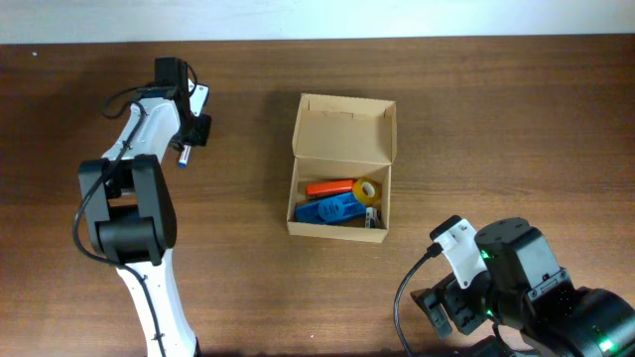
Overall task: Pack container
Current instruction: 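Move the left gripper to the blue marker and grasp it, then carry the blue marker into the box and release it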
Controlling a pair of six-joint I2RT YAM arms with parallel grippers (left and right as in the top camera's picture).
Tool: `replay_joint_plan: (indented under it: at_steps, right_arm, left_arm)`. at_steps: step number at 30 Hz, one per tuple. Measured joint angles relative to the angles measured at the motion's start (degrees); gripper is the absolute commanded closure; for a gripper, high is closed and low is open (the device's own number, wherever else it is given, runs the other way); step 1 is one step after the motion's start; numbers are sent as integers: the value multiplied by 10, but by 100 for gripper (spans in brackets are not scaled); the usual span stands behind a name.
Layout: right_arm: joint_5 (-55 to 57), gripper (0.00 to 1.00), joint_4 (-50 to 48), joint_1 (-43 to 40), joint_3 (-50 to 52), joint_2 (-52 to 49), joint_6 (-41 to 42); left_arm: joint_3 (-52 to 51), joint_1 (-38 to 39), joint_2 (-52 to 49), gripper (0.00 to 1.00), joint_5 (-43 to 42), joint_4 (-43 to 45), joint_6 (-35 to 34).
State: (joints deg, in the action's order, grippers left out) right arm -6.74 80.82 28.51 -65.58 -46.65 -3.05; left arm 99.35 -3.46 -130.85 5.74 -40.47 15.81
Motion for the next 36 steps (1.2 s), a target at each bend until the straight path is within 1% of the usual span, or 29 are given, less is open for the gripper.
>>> replay_joint_plan:
  at_steps: [6,10,12,15,17,20,22,26,28,29,30,34,36]
  right_arm:
    - [0,1,0,0,0,0,0]
    - [0,1,0,0,0,0,0]
    - [0,1,0,0,0,0,0]
    - [0,1,0,0,0,0,0]
    - [0,1,0,0,0,0,0]
    - [0,1,0,0,0,0,0]
    - [0,1,0,0,0,0,0]
    - [0,1,0,0,0,0,0]
    - [0,1,0,0,0,0,0]
    - [0,1,0,0,0,0,0]
    - [0,1,0,0,0,0,0]
    - [0,1,0,0,0,0,0]
    - [0,1,0,0,0,0,1]
  left_arm:
    - [3,-2,0,99,-56,-8,-8]
    - [1,33,20,98,-69,-33,-19]
    - [0,67,69,98,-64,-54,-19]
    - [0,119,174,98,-59,-92,-14]
    - [0,156,236,98,-57,-125,6]
    - [0,221,287,98,-57,-175,75]
    - [0,274,294,98,-81,-194,143]
    - [-8,345,294,98,-129,-195,249]
    - [-36,374,294,98,-143,-192,305]
    - [-47,380,294,98,-146,-190,322]
    - [-76,388,293,98,-153,-170,348]
    - [-141,398,275,98,-161,-99,376]
    - [-153,400,261,99,-168,-87,382]
